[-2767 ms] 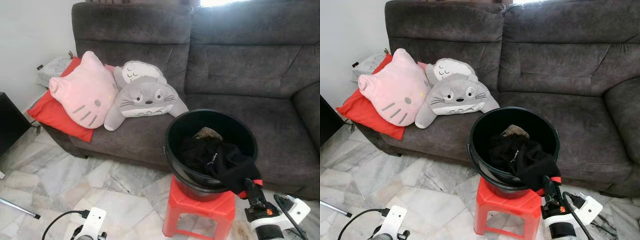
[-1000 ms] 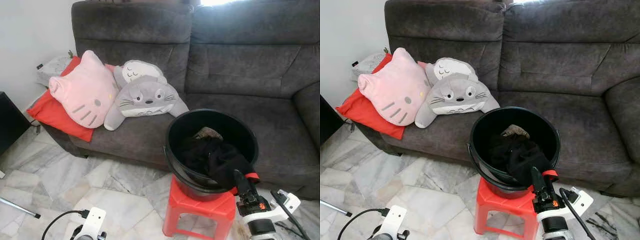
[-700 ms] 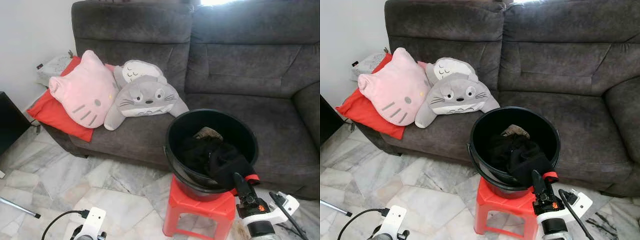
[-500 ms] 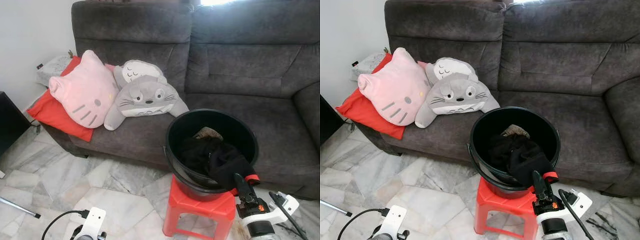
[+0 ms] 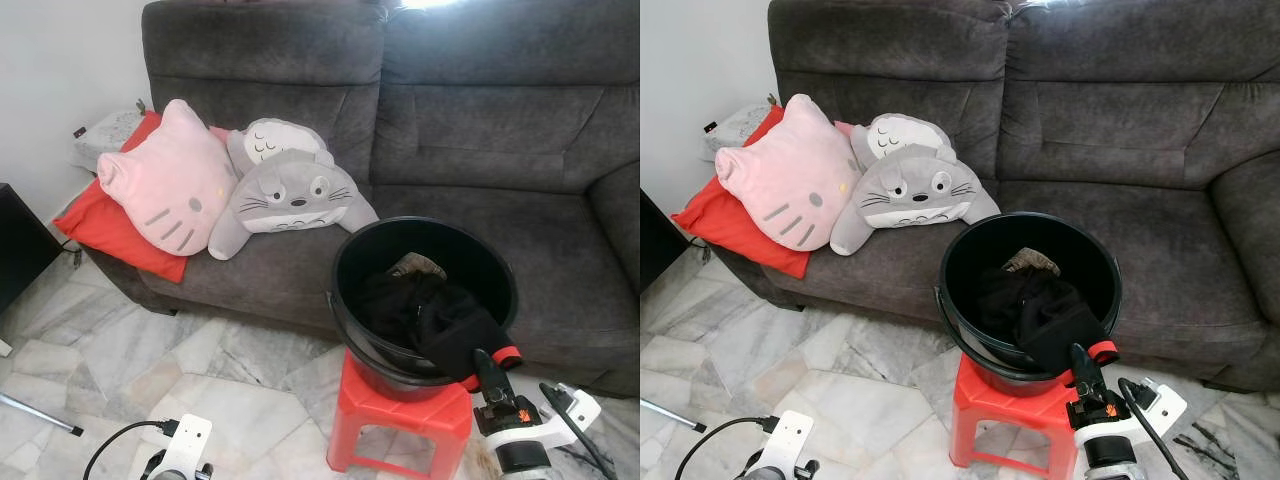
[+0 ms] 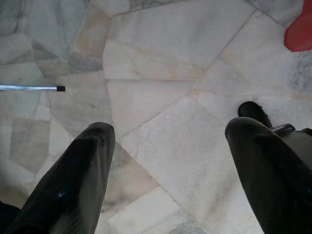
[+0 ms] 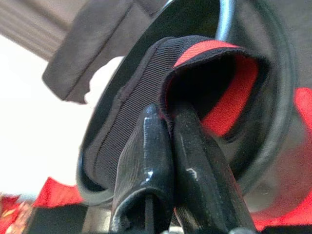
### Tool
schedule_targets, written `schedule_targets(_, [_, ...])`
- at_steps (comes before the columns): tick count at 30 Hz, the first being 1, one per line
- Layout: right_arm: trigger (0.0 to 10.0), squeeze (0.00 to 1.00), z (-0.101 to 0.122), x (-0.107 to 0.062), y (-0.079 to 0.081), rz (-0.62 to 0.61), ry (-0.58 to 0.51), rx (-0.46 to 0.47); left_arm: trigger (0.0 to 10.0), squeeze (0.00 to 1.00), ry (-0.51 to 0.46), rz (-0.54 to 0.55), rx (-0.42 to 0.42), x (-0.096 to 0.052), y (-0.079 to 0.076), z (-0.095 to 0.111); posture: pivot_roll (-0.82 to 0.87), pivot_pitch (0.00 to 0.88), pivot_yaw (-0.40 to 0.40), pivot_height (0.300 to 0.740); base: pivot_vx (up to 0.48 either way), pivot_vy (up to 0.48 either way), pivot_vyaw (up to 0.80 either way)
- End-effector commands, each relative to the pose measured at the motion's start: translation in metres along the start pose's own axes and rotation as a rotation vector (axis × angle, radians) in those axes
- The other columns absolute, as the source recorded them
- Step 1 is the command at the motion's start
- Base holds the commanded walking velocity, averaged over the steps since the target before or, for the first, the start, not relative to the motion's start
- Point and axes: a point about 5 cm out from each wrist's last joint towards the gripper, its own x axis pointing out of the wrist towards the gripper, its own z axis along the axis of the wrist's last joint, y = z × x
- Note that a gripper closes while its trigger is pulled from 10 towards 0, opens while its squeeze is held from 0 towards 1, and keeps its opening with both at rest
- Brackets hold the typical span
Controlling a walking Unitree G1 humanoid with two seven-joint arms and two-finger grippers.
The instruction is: Hang hanger
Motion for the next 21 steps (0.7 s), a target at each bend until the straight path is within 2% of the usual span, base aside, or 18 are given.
schedule_targets(1, [0.0,0.0,-0.004,-0.003,-0.006,-0.092,-0.035,0.041,10.0,0.0,0.002,0.011,0.017,0.0,0.004,-0.001,-0.28,0.0,0.111,0.74,0.0,0.0,0.0])
schedule_targets(4, [0.0,0.0,-0.005,-0.007,-0.016,-0.194,-0.036,0.024,10.0,0.0,0.001,0.01,0.019,0.0,0.004,-0.001,-0.29,0.0,0.113,0.74,0.0,0.0,0.0])
schedule_targets(9, [0.0,0.0,-0.008,-0.012,-0.029,-0.288,-0.023,0.01,10.0,0.0,0.0,0.01,0.021,0.0,0.004,-0.001,-0.29,0.0,0.113,0.74,0.0,0.0,0.0])
schedule_targets(19, [0.0,0.0,-0.015,-0.014,-0.02,-0.214,0.032,-0.015,10.0,0.0,0.0,0.014,0.025,0.0,0.005,-0.001,-0.29,0.0,0.112,0.74,0.0,0.0,0.0])
schedule_targets(20, [1.8,0.0,-0.014,-0.015,-0.017,-0.191,0.017,-0.012,10.0,0.0,-0.001,0.015,0.026,0.0,0.005,-0.001,-0.29,0.0,0.112,0.74,0.0,0.0,0.0])
schedule_targets(21, [4.2,0.0,-0.013,-0.015,-0.015,-0.179,0.006,-0.012,10.0,0.0,-0.001,0.015,0.026,0.0,0.005,-0.001,-0.29,0.0,0.113,0.74,0.0,0.0,0.0])
